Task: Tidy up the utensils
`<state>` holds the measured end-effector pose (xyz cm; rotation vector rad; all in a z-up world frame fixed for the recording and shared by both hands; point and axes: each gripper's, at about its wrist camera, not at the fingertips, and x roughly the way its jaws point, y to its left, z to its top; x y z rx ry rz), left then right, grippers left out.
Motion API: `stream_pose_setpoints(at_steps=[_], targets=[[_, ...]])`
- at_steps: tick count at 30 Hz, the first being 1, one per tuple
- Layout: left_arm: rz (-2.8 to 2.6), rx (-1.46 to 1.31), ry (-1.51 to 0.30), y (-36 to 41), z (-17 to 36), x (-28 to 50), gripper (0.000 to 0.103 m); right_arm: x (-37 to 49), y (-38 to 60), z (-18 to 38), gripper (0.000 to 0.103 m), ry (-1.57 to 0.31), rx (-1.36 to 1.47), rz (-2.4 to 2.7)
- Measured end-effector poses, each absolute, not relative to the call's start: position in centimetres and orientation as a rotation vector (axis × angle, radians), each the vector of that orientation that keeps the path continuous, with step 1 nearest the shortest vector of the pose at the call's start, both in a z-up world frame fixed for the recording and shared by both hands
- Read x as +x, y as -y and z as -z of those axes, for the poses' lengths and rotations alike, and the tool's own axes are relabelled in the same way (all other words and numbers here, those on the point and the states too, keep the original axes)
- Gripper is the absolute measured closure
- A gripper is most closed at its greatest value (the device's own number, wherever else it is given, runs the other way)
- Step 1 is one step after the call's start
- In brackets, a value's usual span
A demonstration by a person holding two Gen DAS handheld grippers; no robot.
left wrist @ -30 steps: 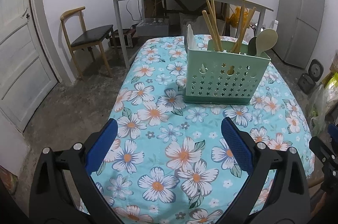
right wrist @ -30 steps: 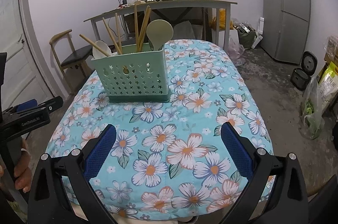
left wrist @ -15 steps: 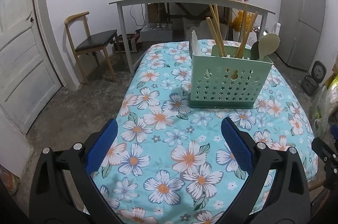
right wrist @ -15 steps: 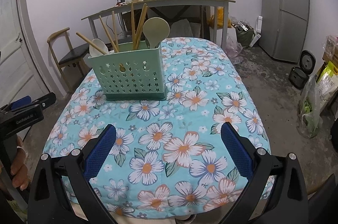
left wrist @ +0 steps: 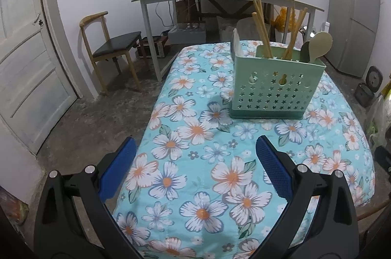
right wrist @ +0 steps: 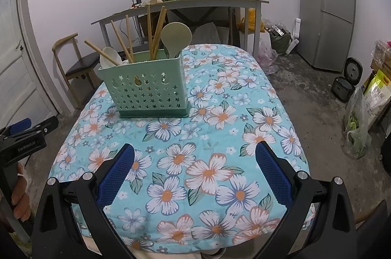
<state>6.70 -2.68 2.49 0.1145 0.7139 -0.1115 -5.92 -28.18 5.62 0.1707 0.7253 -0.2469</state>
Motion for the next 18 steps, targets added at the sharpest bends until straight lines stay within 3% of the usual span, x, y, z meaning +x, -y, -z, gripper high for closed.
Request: stream_pose_setpoints(at_steps=[18], targets=[[0.035, 0.161, -0.75, 0.5, -0.4, 8.3, 0.008, -4.7, 29.3, -4.2, 0.007, -0.755, 0.201, 0.249]])
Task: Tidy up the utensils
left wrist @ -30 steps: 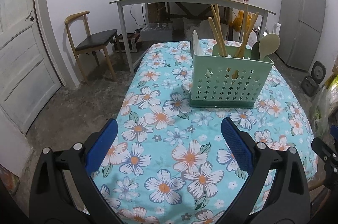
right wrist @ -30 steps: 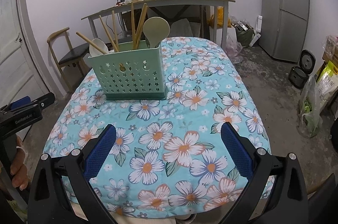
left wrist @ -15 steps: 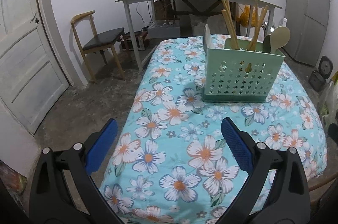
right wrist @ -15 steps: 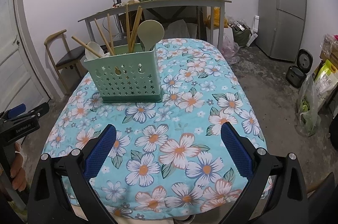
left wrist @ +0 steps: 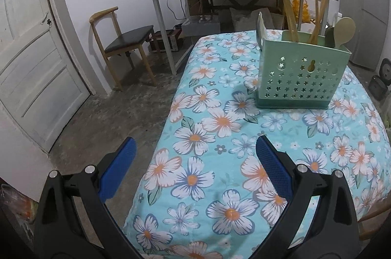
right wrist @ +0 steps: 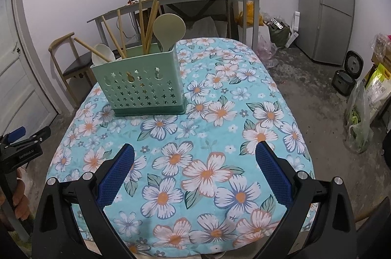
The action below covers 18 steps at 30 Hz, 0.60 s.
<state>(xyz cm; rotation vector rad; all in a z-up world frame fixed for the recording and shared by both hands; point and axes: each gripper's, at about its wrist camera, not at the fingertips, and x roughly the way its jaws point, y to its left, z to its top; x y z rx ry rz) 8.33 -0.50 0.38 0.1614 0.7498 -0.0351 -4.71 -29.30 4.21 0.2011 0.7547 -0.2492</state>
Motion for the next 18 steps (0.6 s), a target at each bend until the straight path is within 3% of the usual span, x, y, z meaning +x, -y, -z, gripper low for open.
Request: stream_pose_setpoints(at_steps=[18], targets=[[0.037, 0.146, -0.766, 0.7, 0.4, 9.4, 0.008, -2.9, 30.6, -2.9, 0.007, -0.79, 0.211, 0.247]])
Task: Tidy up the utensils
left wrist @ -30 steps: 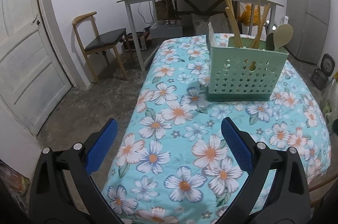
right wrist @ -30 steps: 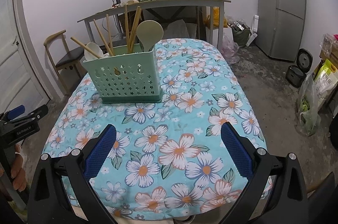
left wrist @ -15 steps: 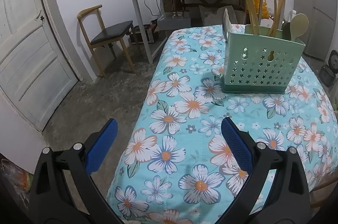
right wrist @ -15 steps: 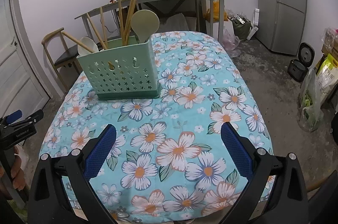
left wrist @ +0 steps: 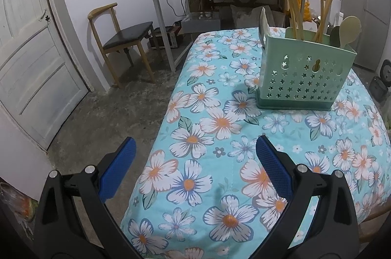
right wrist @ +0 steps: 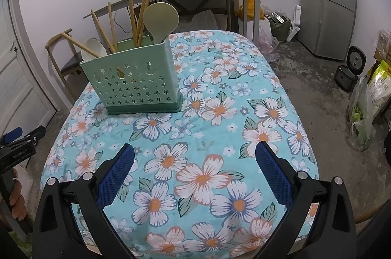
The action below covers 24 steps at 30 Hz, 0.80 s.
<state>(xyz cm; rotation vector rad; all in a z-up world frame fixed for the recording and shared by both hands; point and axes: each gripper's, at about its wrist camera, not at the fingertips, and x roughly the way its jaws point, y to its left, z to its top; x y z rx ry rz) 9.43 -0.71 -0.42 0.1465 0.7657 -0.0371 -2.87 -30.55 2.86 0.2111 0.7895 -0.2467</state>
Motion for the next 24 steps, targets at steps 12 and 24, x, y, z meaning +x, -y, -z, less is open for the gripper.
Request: stream_pose_setpoints(at_steps=[12, 24], targets=[[0.05, 0.127, -0.736, 0.7, -0.2, 8.9, 0.008, -3.2, 30.8, -3.4, 0.007, -0.765, 0.21, 0.25], [0.056, 0.116, -0.713, 0.5, -1.2, 8.2, 0.008, -3.8, 30.1, -4.2, 0.007, -0.747, 0.201, 0.241]])
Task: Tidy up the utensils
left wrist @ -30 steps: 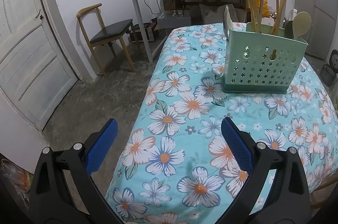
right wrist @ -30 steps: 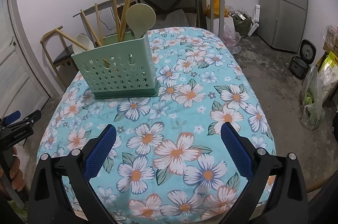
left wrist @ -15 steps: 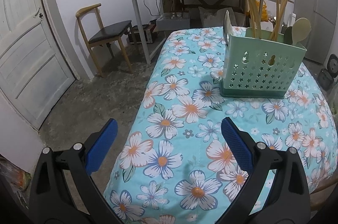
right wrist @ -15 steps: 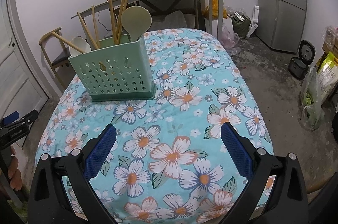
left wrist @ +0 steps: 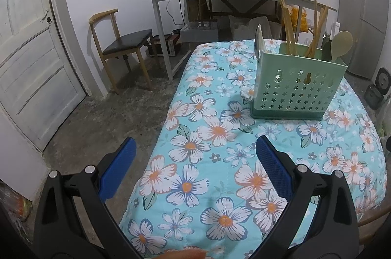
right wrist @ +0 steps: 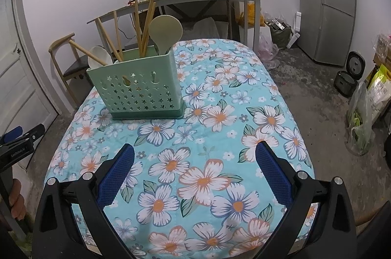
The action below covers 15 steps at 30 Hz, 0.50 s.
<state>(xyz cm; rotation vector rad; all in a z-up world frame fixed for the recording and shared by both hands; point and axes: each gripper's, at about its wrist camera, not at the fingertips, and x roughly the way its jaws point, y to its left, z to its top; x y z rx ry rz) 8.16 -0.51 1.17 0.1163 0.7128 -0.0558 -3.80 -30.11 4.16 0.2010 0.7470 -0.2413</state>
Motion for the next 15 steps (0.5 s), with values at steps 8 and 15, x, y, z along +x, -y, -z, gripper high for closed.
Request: stream_pose_setpoints(at_steps=[8, 15], targets=[[0.059, 0.118, -0.714, 0.56, -1.23, 8.02, 0.008, -3.87, 30.09, -4.24, 0.007, -0.745, 0.201, 0.24], [0.058, 0.12, -0.71, 0.61, -1.29, 7.85, 0.008, -4.15, 29.82, -4.52, 0.007, -0.74, 0.197, 0.237]])
